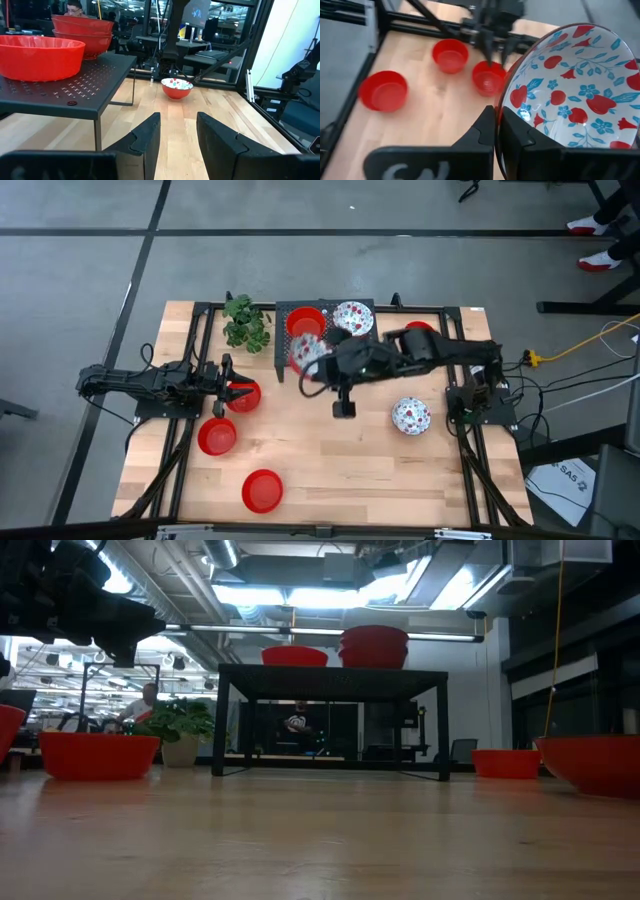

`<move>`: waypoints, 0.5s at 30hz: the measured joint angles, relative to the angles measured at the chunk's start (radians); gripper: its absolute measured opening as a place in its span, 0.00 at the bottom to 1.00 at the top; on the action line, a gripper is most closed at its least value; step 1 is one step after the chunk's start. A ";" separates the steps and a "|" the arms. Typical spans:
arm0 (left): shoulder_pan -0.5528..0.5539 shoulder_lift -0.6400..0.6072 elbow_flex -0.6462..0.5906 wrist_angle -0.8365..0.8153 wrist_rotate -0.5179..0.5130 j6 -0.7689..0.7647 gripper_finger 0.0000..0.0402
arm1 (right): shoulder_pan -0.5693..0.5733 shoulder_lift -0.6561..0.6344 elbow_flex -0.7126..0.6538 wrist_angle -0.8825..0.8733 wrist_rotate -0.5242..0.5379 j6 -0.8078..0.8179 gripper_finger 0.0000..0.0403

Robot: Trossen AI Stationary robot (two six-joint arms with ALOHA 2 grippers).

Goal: Pick & Place Mini bowls
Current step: Stack the bottom white bowl on the top of the white bowl on the shelf

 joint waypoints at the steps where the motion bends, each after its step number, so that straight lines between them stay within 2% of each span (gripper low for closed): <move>1: 0.000 0.000 0.000 0.000 0.000 0.000 0.31 | -0.011 -0.005 0.000 -0.003 0.004 -0.008 0.03; 15: 0.000 0.000 0.000 0.000 0.000 0.000 0.31 | -0.181 -0.033 0.000 -0.106 0.003 -0.074 0.03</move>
